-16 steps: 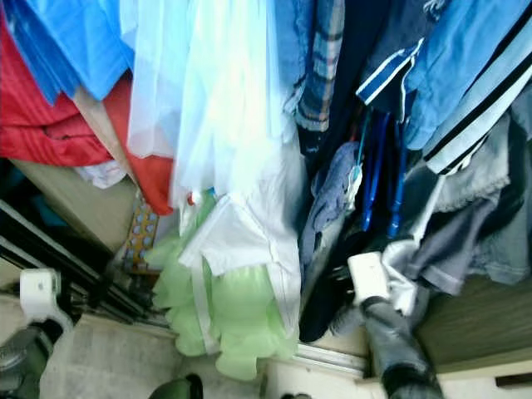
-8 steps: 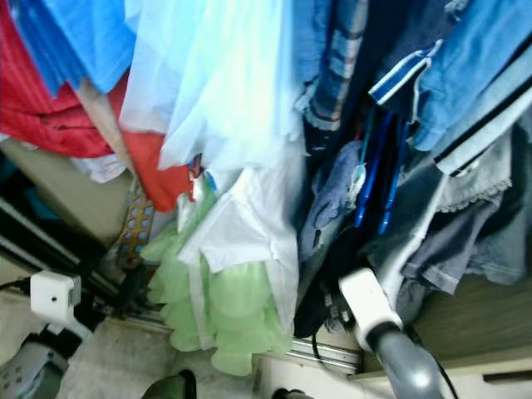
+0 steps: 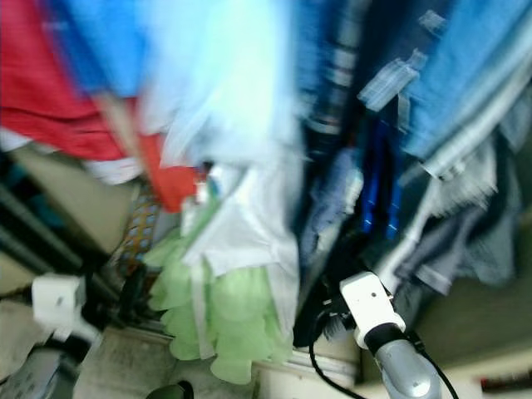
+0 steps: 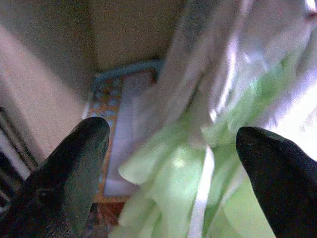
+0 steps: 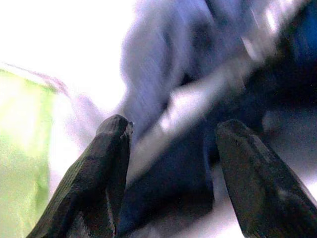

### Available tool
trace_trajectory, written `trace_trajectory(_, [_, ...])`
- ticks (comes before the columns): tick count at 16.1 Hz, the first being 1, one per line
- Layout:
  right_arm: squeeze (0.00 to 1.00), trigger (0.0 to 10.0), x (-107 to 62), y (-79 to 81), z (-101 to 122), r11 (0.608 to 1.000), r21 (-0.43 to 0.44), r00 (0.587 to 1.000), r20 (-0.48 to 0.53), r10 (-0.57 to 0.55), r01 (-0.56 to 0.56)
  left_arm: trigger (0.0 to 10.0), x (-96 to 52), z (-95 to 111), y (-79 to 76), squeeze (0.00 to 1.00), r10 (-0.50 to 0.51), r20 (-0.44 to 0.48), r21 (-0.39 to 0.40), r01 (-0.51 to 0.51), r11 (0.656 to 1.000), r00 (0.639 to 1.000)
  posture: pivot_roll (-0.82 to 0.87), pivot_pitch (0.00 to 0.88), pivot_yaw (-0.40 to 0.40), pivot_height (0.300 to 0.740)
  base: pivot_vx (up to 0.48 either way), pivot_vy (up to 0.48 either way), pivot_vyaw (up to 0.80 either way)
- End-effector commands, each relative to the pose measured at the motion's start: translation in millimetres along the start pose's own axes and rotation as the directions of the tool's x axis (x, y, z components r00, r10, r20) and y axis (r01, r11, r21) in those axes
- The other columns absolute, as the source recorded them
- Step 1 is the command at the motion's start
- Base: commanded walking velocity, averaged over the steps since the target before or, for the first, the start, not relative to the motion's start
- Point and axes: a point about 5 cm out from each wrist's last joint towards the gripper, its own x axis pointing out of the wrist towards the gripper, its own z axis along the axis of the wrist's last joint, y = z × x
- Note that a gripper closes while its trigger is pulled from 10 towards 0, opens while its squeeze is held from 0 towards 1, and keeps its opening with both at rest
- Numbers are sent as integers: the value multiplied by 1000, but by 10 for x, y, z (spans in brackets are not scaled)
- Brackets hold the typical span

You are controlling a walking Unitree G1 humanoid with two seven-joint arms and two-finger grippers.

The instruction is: Clean up the room

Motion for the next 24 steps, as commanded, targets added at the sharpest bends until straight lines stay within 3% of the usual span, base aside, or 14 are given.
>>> trace_trajectory(1, [0,10000,36,40,82,999,-16,999,26,35,-34,10000,-18,5,-23,0,13,-15,21,-13,1000,1000,83,118,-41,740,0,0,800])
trace_trajectory(6, [0,10000,141,89,161,1000,-2,999,36,16,-16,10000,-121,25,-1,0,45,-14,81,-44,996,999,88,158,-36,740,0,0,800])
trace_trajectory(8, [0,10000,190,124,208,1000,20,999,46,-7,6,10000,-121,7,14,0,93,-8,99,-92,991,996,92,146,-31,740,0,0,800])
trace_trajectory(10, [0,10000,244,138,240,1000,19,998,58,-5,4,10000,-75,48,18,0,202,21,178,-203,963,979,96,144,-28,740,0,0,800])
trace_trajectory(13, [0,10000,343,130,316,1000,-5,997,82,2,-1,10000,-39,65,-34,0,97,23,154,-99,983,995,97,146,-36,740,0,0,800])
trace_trajectory(16, [0,10000,427,135,412,1000,-12,994,107,0,2,10000,22,113,21,0,117,53,150,-124,981,992,86,154,-40,740,0,0,800])
trace_trajectory(19, [0,10000,432,193,444,1000,-11,993,121,10,-9,10000,-27,64,-28,0,116,28,160,-119,980,993,85,164,-23,740,0,0,800])
trace_trajectory(20, [0,10000,426,215,434,1000,1,993,117,10,-10,10000,-44,29,-57,0,118,19,184,-119,976,993,85,163,-21,740,0,0,800])
trace_trajectory(23, [0,10000,391,254,373,998,50,997,76,22,-26,10000,-40,10,-119,0,88,10,159,-89,983,996,86,159,-30,740,0,0,679])
trace_trajectory(24, [0,10000,366,257,302,996,84,1000,14,25,-27,10000,-34,7,-128,0,77,5,151,-77,986,997,86,160,-35,740,0,0,0])
